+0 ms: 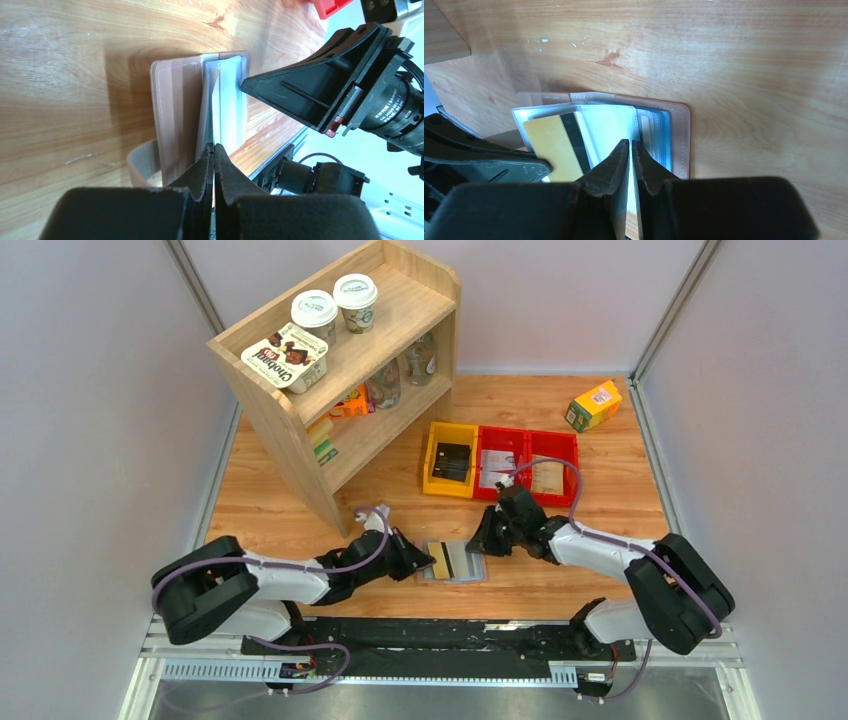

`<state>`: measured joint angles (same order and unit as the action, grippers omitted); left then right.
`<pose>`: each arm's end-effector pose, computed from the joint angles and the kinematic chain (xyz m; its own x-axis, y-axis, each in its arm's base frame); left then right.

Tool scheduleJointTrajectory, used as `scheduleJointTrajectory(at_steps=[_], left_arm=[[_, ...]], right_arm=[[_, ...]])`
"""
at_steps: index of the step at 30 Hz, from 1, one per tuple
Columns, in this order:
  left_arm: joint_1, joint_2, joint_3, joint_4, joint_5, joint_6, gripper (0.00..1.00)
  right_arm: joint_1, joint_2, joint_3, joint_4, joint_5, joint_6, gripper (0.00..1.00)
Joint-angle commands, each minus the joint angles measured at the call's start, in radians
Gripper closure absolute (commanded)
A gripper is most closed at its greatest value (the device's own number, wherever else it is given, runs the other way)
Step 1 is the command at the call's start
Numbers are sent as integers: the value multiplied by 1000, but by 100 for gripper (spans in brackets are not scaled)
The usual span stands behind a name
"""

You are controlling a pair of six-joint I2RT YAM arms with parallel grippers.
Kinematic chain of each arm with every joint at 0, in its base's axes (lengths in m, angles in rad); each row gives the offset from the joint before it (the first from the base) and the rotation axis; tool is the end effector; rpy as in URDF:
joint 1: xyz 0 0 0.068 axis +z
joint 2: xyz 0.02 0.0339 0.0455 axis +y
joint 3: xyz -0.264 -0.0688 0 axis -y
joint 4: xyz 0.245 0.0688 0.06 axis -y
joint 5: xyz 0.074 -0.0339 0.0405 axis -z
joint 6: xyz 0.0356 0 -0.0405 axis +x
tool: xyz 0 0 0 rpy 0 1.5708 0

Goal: Take the credit cards out of the card holder
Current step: Remove the credit card from the card holder, then place the credit card in the storage box.

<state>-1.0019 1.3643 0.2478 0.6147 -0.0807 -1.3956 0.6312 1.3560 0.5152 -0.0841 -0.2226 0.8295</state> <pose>0.1227 -0.1866 0.1254 -0.8346 -0.5167 -0.1910 -0.1154 0.5030 -0.8565 0.1869 0.1464 0.1421 -0.9390 0.2047 -0.2764 0.0144 0.8263 0.5630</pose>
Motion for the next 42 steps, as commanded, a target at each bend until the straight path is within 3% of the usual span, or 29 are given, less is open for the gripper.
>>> scheduleJointTrajectory(at_steps=[1,4,7,11,17,18,19,20,21,23,24,31,36,42], left_arm=[[-6,-125,25,-217,-51,82,100],[-7,-201,85,-337,-79,192,100],[-6,-237,171,-485,-99,305,100],[-7,-254,238,-543,-99,429,100],[-67,-245,376,-610,-114,667,100],[-78,-238,392,-639,-129,731,100],[-99,-235,431,-653,-142,769,100],[-110,-225,448,-671,-151,840,100],[-134,-214,484,-681,-171,868,100],[-170,-199,528,-702,-214,960,100],[-184,-192,556,-717,-229,1019,100],[-268,-130,604,-695,-398,1295,100],[-337,-62,608,-592,-546,1483,100],[-398,21,636,-483,-619,1655,100]], right_arm=[[-7,-21,-20,-108,58,-50,82],[-5,-55,6,-114,55,-73,67],[-5,-109,43,-147,60,-104,36],[-4,-191,112,-239,87,-145,0],[-11,-360,197,-439,287,-190,0],[-24,-385,194,-436,249,-210,5],[-43,-402,187,-413,144,-239,27],[-69,-414,183,-408,90,-233,41],[-89,-423,178,-407,44,-213,44],[-119,-426,175,-420,2,-195,26],[-126,-425,181,-437,-7,-193,0],[-133,-469,233,-506,-17,-187,0],[-130,-569,215,-441,-34,-28,0],[-130,-601,198,-396,-41,154,4]])
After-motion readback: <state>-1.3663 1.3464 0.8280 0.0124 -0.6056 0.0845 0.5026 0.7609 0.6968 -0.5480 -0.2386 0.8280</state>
